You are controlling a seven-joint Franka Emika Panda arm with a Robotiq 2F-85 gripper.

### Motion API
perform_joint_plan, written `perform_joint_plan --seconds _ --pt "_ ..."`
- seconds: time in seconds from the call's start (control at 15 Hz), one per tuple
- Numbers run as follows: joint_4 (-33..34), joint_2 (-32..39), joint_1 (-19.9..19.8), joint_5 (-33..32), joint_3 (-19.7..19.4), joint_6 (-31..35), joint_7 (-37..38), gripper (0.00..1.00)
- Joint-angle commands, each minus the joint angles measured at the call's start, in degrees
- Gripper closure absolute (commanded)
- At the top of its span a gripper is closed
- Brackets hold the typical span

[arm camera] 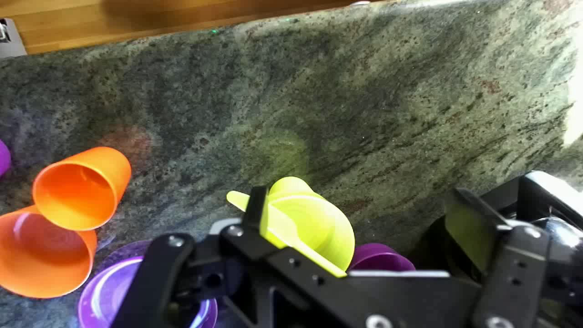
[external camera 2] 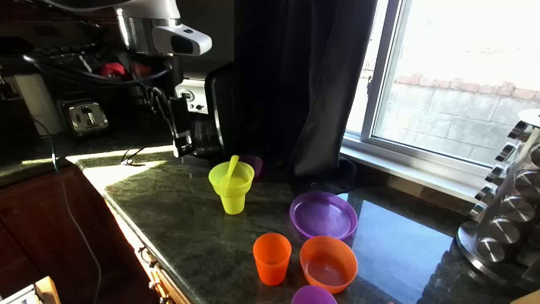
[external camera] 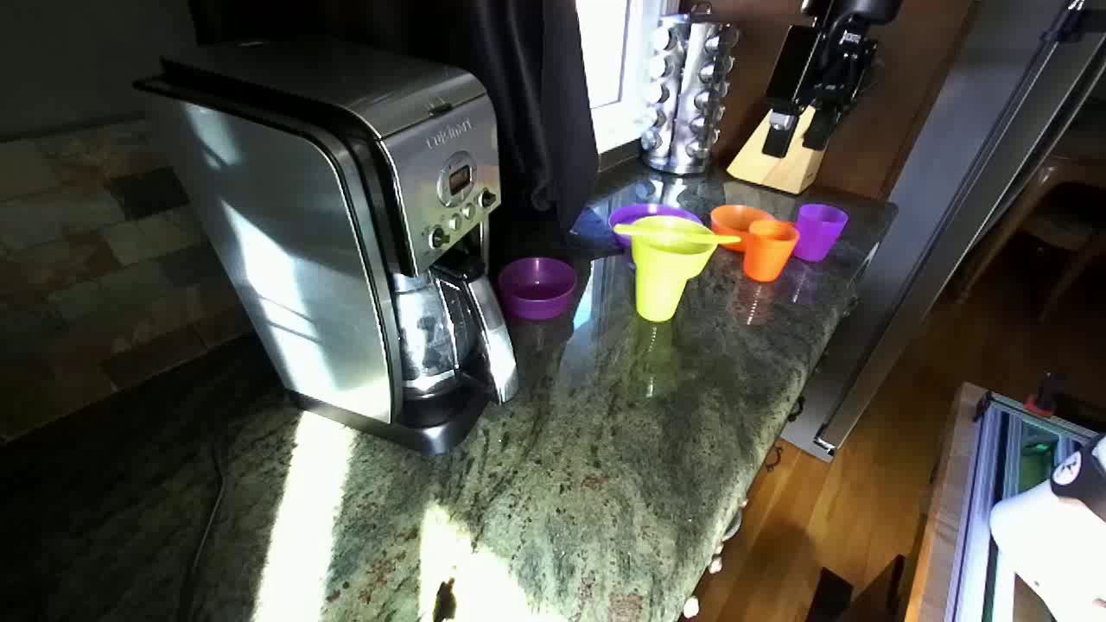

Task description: Pick up the orange bowl and place it on top of the orange cup, pick up the orange knife and place it on top of the orange bowl

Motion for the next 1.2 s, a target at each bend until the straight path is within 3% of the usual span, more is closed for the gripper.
perform_joint_plan --seconds 0.0,0.6,0.8,1.13 --pt "0.2 0.0 -0.8 0.4 0.6 -0.2 -0.4 0.00" --pt "0.3 0.9 -1.6 -0.2 0.8 0.6 1.0 0.00" --pt "1.2 4.4 -5.1 -0.8 -0.9 6.4 4.1 0.00" --pt "4.9 11.7 -10.1 -0.5 -6.4 16.2 2.0 0.00"
